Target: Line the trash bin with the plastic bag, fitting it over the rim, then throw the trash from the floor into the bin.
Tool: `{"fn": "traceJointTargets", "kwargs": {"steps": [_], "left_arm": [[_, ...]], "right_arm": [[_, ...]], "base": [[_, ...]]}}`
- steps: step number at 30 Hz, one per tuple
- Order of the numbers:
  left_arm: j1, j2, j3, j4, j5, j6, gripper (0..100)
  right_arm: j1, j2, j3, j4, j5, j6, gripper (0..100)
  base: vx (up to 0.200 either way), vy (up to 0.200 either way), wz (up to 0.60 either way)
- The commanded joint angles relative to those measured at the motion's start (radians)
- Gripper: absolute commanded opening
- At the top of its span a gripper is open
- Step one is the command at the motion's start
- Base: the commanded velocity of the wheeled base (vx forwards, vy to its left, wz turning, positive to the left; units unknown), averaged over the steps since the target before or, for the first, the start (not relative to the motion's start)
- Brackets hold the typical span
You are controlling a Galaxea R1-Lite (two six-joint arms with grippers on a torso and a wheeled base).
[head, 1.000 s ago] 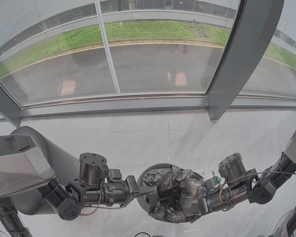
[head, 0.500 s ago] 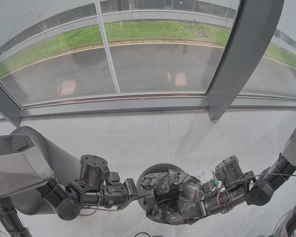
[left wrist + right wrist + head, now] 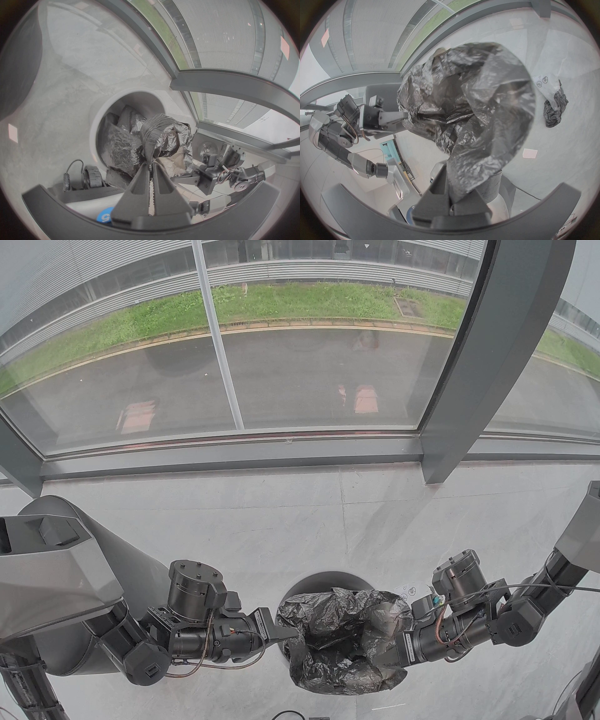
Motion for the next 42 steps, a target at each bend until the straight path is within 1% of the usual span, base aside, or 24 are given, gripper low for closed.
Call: {"fn": "traceJointTargets", "kwargs": {"steps": [1,4,7,9,13,17,22,24,26,33,38,39,42], "left_arm": [[0.021,0.021,0.000,0.021,0.012,0.041,0],[0.032,0.019,-0.005,0.057,0.021,0.066,0],[0.035,0.033,-0.008,0.065,0.064,0.102,0],[0.035,0.047,-0.006,0.064,0.081,0.133,0],[0.036,0.062,-0.014,0.064,0.088,0.154,0],[0.050,0.090,-0.043,0.065,0.090,0.190,0],[0.064,0.117,-0.055,0.062,0.088,0.216,0],[0.067,0.119,-0.060,0.062,0.088,0.217,0],[0.071,0.119,-0.061,0.062,0.088,0.217,0],[0.078,0.120,-0.067,0.059,0.088,0.217,0],[0.081,0.133,-0.078,0.053,0.090,0.217,0],[0.082,0.140,-0.086,0.053,0.090,0.217,0],[0.094,0.145,-0.095,0.053,0.088,0.217,0]], "right_arm": [[-0.039,0.020,-0.027,-0.001,-0.004,-0.001,0],[-0.052,0.036,-0.035,-0.001,-0.019,-0.017,0],[-0.057,0.066,-0.041,-0.005,-0.074,-0.055,0],[-0.057,0.079,-0.041,-0.022,-0.100,-0.063,0],[-0.057,0.089,-0.039,-0.073,-0.106,-0.061,0],[-0.059,0.091,-0.053,-0.076,-0.120,-0.061,0],[-0.057,0.103,-0.070,-0.077,-0.240,-0.061,0],[-0.057,0.102,-0.072,-0.077,-0.263,-0.061,0],[-0.057,0.100,-0.073,-0.079,-0.266,-0.063,0],[-0.057,0.115,-0.092,-0.079,-0.372,-0.064,0],[-0.057,0.125,-0.102,-0.079,-0.412,-0.073,0],[-0.057,0.126,-0.105,-0.079,-0.438,-0.075,0],[-0.057,0.131,-0.107,-0.079,-0.482,-0.096,0]], "base": [[0.000,0.000,0.00],[0.000,0.000,0.00],[0.000,0.000,0.00],[0.000,0.000,0.00],[0.000,0.000,0.00],[0.000,0.000,0.00],[0.000,0.000,0.00],[0.000,0.000,0.00],[0.000,0.000,0.00],[0.000,0.000,0.00],[0.000,0.000,0.00],[0.000,0.000,0.00],[0.000,0.000,0.00]]}}
